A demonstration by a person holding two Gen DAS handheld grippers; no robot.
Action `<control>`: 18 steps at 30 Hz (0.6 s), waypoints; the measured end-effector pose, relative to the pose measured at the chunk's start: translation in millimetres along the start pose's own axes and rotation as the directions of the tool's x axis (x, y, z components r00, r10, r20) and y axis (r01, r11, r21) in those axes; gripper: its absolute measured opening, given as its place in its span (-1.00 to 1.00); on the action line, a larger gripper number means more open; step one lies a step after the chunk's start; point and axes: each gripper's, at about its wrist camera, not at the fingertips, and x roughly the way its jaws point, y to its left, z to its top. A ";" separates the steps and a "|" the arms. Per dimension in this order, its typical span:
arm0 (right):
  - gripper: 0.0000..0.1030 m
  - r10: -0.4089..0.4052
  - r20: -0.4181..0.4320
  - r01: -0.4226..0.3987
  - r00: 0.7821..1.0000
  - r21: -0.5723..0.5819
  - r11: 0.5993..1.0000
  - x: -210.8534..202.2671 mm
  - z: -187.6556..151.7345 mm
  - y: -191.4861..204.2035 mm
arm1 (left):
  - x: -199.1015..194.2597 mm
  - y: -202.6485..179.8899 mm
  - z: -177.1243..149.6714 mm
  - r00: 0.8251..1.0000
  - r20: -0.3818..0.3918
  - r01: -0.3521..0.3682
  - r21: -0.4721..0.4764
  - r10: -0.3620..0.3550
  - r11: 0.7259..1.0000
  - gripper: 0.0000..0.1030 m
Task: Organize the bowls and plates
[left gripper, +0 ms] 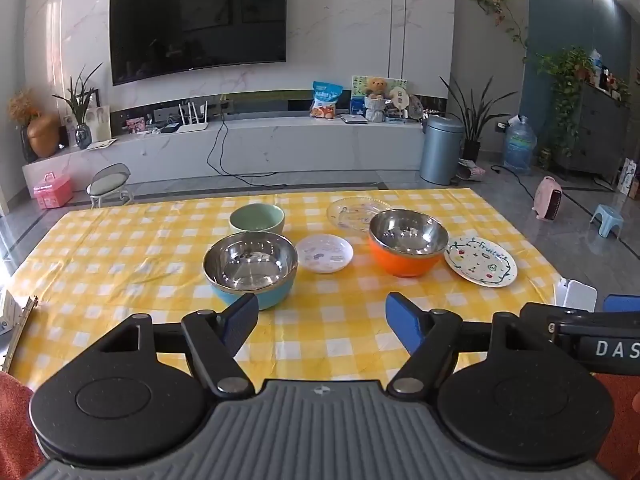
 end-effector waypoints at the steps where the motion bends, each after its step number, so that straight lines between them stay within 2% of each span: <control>1: 0.95 -0.001 0.000 0.001 1.000 0.002 1.000 -1.2 0.1 0.9 | -0.8 0.2 -0.6 1.000 0.003 -0.004 0.005 0.004 1.000 0.65; 6: 0.95 -0.004 -0.015 0.003 1.000 -0.013 1.000 -2.5 0.7 1.8 | -6.2 -11.9 0.9 1.000 0.009 -0.026 0.088 0.025 0.996 0.65; 18: 0.95 -0.012 -0.023 0.012 1.000 -0.024 1.000 -2.2 -0.1 5.9 | -8.4 -10.1 1.7 1.000 -0.007 -0.005 0.068 0.005 0.998 0.65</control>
